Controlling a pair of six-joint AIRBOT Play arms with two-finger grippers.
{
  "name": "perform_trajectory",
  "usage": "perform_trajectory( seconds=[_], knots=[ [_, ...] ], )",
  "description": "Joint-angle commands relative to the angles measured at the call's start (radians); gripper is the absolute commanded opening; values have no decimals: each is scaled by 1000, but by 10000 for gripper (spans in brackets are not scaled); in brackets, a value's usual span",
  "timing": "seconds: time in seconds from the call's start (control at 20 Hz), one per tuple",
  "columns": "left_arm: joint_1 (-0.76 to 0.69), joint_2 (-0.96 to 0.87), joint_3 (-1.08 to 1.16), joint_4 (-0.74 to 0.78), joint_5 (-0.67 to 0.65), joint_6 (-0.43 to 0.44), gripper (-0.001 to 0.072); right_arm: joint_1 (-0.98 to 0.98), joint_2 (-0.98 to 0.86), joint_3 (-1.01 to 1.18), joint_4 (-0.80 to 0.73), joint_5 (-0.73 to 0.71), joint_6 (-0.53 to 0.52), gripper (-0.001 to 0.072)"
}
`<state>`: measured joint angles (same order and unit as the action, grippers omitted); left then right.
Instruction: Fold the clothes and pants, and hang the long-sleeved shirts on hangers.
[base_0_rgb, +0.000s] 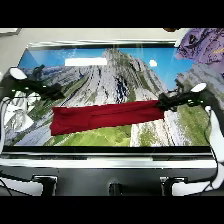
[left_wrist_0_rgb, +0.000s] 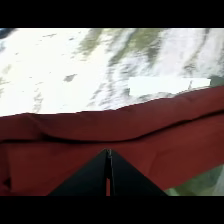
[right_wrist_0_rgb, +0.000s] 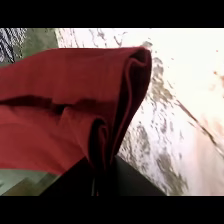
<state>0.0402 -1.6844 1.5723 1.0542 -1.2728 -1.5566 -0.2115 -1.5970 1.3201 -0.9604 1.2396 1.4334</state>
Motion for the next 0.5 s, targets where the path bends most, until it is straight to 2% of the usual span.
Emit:
perform_trajectory(
  seconds=[0.0,0.1,0.2,0.35,0.45],
  knots=[
    [-161,-34,0,-27,139,-128,15,2,197,8,-272,62,192,26],
    [-275,-71,0,-76,215,-166,15,2,289,8,-385,106,253,26],
    [-385,-119,0,-199,292,-165,15,2,364,8,-460,151,280,26],
    [-542,-193,9,-393,407,-164,14,2,428,35,-492,202,296,26],
    [-631,-250,48,-469,446,-165,14,2,442,89,-492,211,307,26]
  ],
)
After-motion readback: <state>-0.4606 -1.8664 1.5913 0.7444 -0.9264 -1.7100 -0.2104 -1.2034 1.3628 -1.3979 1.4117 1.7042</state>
